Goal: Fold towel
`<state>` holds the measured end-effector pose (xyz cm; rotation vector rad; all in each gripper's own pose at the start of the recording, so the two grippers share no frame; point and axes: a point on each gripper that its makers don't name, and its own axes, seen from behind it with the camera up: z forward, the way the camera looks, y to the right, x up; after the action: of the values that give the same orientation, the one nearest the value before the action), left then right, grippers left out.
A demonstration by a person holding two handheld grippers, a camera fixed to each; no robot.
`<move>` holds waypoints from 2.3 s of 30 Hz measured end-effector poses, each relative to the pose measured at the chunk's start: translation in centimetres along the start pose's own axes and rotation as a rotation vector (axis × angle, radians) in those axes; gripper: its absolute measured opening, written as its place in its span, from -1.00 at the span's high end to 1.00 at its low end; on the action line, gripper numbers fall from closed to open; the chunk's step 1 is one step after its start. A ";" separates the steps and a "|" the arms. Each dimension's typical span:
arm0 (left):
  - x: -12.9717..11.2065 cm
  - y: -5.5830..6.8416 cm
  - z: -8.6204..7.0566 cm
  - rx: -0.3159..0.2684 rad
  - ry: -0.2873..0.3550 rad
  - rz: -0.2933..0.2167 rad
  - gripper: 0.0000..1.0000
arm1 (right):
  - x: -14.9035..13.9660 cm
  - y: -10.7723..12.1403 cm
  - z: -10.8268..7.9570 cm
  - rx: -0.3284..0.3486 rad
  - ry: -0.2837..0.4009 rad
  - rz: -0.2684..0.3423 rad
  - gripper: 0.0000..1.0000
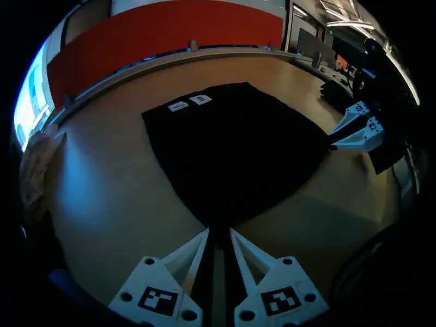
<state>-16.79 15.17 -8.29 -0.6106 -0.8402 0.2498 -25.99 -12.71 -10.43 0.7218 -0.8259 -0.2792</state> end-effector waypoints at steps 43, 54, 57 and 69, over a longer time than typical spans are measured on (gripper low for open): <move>4.4 2.2 -9.2 -0.021 0.035 -0.085 0.79 | 6.2 -0.9 -9.1 0.011 0.072 -0.018 0.67; 5.0 2.8 -10.5 -0.036 0.036 -0.080 0.79 | 6.8 -1.4 -10.9 0.025 0.073 -0.020 0.67; 5.1 2.9 -10.8 -0.041 0.035 -0.080 0.79 | 6.8 -1.7 -11.3 0.030 0.070 -0.024 0.67; 4.8 3.1 -11.2 -0.054 0.026 -0.084 0.80 | 6.2 -2.6 -11.6 0.043 0.057 -0.012 0.67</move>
<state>-5.12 15.25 -12.91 -0.6268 -0.8474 0.1430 -13.11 -12.19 -14.02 0.7721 -0.7752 -0.2511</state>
